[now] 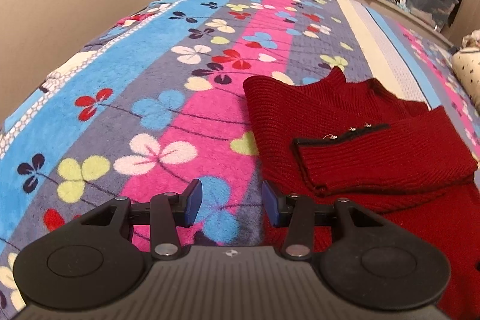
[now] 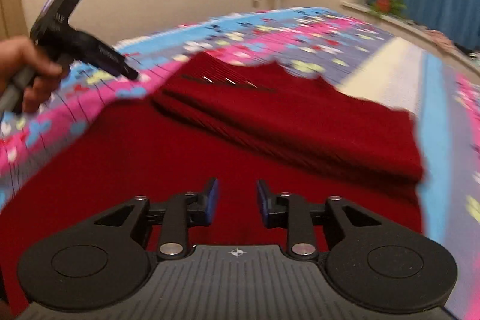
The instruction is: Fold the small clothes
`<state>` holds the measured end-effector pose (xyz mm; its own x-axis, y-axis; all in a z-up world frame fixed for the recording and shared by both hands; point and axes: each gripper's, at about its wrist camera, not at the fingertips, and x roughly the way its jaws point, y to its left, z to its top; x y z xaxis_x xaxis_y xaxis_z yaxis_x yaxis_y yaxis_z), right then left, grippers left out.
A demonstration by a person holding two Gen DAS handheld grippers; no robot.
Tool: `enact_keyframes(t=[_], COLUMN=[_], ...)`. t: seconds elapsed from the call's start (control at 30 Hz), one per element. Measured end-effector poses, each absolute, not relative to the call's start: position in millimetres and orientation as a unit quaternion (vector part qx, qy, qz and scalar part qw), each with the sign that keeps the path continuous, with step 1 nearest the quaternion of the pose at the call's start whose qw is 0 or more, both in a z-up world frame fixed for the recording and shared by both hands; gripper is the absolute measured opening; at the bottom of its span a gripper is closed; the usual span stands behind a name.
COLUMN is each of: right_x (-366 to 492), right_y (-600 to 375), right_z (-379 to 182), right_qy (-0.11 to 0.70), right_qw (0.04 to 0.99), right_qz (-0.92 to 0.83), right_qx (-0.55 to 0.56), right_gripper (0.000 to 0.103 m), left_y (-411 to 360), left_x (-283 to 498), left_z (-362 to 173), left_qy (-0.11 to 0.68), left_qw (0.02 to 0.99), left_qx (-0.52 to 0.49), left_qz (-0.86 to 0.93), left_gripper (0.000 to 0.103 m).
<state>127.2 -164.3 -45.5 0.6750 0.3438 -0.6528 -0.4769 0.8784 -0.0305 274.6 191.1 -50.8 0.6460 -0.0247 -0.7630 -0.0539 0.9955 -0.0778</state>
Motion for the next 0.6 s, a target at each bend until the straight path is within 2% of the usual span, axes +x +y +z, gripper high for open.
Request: enact_keyframes(t=[0.07,0.13,0.27,0.4,0.47,0.6], right_x=[101,80,46,51,51,46], right_y=[-194,-228,-287,-309,-316,-320], right_z=[-47,-53,-78,-102,-103,-96], right_qy=[0.334,0.347,0.387,0.451,0.452,0.450], right_qw=[0.914,0.915,0.915,0.892,0.891,0.892], right_qz=[0.195,0.161,0.084,0.033,0.035,0.031], right_qx=[-0.123,-0.132,-0.073,-0.011,0.017,0.029], right_gripper=[0.040,0.042,0.042,0.042,0.042,0.042], left_y=[192,190,179,163,153,139], left_x=[273,271,270,277,285,271], left_z=[-50,-49,-47,-61,-82,-71], left_qy=[0.414,0.403,0.374,0.372,0.411,0.382], left_qw=[0.908,0.912,0.917,0.909,0.898,0.918], left_qx=[-0.062,-0.079,-0.123,-0.166,-0.139,-0.091], left_qz=[0.000,-0.014,-0.057,-0.094,-0.068,-0.056], left_gripper=[0.049,0.049,0.049,0.049,0.049,0.048])
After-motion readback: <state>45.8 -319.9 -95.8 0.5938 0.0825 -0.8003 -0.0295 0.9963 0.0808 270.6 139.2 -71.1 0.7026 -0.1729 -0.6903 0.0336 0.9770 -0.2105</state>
